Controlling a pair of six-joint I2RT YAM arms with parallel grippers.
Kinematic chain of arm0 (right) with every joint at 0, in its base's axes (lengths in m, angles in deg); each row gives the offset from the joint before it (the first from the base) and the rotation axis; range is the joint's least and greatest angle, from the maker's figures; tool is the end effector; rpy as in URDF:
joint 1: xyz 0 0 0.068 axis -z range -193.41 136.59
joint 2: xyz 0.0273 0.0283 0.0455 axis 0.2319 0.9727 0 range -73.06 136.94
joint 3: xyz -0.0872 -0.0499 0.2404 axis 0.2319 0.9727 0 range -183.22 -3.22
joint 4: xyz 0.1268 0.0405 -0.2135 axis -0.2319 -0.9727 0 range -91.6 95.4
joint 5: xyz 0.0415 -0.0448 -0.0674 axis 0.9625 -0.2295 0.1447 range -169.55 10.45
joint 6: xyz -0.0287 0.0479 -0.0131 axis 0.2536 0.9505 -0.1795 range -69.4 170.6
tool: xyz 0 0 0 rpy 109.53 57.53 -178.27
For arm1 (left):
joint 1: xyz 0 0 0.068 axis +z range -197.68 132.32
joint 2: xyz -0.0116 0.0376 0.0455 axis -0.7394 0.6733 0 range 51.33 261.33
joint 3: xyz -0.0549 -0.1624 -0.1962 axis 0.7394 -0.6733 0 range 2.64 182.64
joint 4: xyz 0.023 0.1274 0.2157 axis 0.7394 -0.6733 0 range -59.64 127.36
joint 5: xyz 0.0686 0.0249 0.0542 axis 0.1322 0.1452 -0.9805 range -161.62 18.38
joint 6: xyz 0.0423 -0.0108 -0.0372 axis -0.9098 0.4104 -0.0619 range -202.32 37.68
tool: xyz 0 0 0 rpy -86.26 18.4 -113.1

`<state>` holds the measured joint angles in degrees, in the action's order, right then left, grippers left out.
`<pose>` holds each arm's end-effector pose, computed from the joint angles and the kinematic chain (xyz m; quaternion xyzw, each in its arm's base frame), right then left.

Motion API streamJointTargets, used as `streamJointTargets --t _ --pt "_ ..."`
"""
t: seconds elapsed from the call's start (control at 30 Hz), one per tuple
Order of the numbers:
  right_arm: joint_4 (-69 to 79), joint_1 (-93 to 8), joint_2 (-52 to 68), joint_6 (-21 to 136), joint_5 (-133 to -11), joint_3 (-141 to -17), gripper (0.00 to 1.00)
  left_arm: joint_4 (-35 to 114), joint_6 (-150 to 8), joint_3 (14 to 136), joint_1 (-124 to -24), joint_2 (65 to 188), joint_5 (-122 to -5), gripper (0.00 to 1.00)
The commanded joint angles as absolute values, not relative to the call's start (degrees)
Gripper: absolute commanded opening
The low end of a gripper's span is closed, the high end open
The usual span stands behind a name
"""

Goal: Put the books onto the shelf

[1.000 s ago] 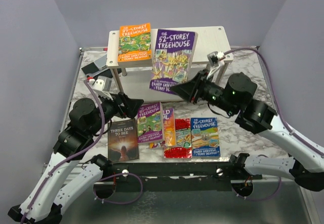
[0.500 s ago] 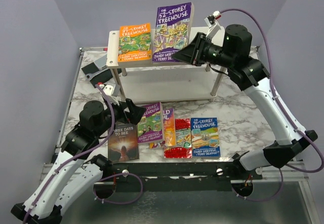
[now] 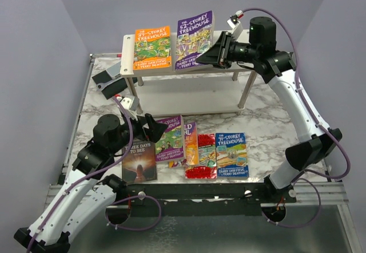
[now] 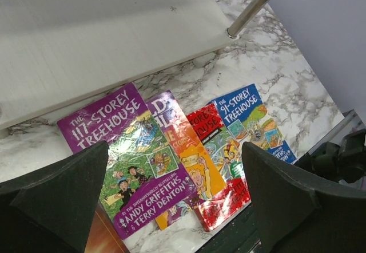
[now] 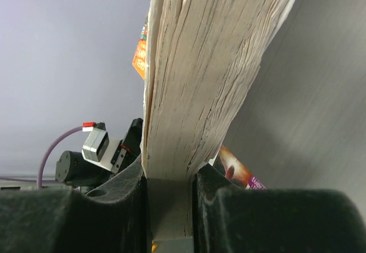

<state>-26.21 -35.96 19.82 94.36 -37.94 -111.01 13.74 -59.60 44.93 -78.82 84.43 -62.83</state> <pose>0.3070 0.1567 0.4528 -0.0703 0.7762 0.5438 0.3112 0.1181 -0.0787 0.3189 0.1047 0.7825 -0.3307 0.5171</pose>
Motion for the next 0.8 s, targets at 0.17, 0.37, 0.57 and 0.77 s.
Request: streamJointTargets --t 0.17,0.37,0.57,0.77 --pt "-28.31 -34.82 25.66 95.43 -32.06 -118.91 0.01 15.57 -60.33 43.87 -78.53 83.27 -61.07 0.99" --pt "-30.55 -34.2 28.1 94.86 -31.5 -121.41 0.15 15.71 -60.43 43.77 -78.54 83.22 -61.09 0.99" --pt "-32.42 -34.15 28.88 93.41 -31.34 -121.21 0.34 15.83 -60.43 43.67 -78.53 83.36 -60.95 0.99" --pt "-34.84 -34.15 29.16 90.96 -32.85 -121.82 0.47 15.93 -60.44 43.61 -78.55 83.37 -60.93 0.99"
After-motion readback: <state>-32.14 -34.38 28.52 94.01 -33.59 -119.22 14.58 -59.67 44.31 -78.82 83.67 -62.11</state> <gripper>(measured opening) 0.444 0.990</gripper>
